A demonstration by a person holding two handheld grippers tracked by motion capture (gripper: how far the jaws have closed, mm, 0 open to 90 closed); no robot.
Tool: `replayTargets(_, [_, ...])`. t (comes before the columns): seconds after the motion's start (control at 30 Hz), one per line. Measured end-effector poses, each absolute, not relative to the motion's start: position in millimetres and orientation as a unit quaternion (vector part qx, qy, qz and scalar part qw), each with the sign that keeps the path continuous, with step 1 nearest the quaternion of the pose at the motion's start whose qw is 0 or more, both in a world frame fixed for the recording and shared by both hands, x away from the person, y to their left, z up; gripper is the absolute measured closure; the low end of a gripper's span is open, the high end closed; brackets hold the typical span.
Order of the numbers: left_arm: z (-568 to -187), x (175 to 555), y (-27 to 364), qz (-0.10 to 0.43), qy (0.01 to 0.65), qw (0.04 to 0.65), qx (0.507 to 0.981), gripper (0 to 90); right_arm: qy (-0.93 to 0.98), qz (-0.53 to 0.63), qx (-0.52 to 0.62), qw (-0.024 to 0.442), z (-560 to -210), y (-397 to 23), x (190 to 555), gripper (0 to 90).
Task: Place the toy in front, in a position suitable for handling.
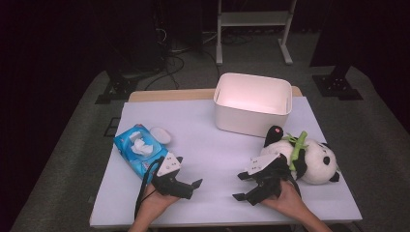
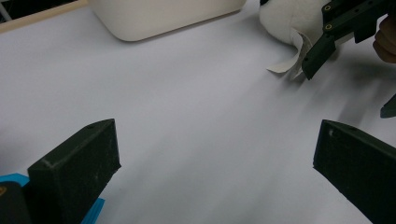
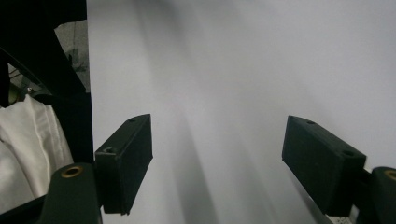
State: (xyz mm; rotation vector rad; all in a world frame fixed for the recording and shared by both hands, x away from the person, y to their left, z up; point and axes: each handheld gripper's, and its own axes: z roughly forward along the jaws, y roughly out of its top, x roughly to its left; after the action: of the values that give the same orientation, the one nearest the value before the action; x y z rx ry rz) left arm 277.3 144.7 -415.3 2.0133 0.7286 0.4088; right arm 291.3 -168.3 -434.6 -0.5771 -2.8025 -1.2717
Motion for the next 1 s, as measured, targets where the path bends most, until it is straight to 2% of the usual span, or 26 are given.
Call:
replayTargets(0.4, [-415.8,276.1,146.2,0.163,0.299,0.466,0.817,0.0,-0.888,-0.422,-0.182,0.031,-422.9,-164.9,288.4,23.2])
replayTargets(0.67, [-413.8,275.6,148.3,0.172,0.299,0.467,0.814,0.0,-0.896,-0.411,-0.163,0.040,-395.4,-158.5,284.0,22.2])
replayTargets(1.0, [-414.6,276.8,149.0,0.171,0.305,0.467,0.812,0.0,-0.909,-0.392,-0.140,0.017,-339.0,-176.4,295.7,22.2])
